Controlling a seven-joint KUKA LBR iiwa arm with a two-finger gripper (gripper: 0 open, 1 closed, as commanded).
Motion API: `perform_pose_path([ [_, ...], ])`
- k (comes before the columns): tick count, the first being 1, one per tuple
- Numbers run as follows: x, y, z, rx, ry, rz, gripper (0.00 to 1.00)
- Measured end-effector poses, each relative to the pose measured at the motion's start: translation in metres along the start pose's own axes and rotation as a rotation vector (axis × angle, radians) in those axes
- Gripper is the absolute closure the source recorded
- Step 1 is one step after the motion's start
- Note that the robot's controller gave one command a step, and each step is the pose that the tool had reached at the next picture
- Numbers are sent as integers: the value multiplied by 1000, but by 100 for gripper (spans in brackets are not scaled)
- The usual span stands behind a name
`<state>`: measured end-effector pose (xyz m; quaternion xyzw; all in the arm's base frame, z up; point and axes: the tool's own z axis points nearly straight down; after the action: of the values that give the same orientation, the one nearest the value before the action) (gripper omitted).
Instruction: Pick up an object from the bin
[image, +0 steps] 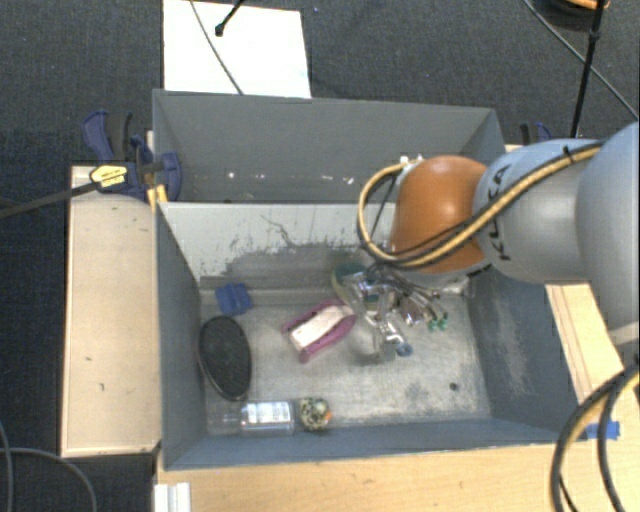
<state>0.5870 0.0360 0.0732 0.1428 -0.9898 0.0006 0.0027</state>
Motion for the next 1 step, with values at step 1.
perform_pose_path([
  [1,32,-95,0,1,-14,-75,0],
])
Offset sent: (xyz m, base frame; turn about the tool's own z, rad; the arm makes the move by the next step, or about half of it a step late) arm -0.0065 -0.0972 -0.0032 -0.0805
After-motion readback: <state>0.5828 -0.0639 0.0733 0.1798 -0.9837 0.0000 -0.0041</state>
